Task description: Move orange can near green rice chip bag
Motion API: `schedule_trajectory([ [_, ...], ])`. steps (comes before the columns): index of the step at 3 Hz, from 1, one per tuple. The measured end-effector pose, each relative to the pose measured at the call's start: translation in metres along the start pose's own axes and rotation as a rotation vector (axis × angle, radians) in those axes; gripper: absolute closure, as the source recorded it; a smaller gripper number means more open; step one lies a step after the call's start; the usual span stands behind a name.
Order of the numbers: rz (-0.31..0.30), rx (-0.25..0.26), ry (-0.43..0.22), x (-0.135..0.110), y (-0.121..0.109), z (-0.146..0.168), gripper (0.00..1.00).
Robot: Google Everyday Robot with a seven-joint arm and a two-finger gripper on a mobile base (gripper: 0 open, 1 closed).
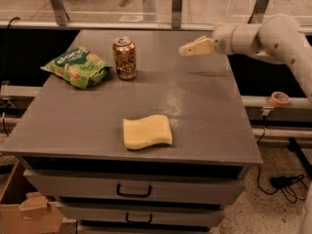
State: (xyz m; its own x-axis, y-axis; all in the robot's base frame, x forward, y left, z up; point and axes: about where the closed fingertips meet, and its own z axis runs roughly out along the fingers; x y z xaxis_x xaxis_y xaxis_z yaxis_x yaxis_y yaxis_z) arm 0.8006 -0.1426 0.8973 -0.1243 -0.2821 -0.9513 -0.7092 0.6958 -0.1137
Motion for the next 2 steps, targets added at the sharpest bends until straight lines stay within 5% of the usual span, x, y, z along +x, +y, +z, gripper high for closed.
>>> schedule_trajectory([
  [1,-0.022,0.239,-0.001,-0.0007,-0.0710,-0.0690,0.00],
  [2,-0.025,0.274,-0.015,-0.0042,-0.0803,-0.0725,0.00],
])
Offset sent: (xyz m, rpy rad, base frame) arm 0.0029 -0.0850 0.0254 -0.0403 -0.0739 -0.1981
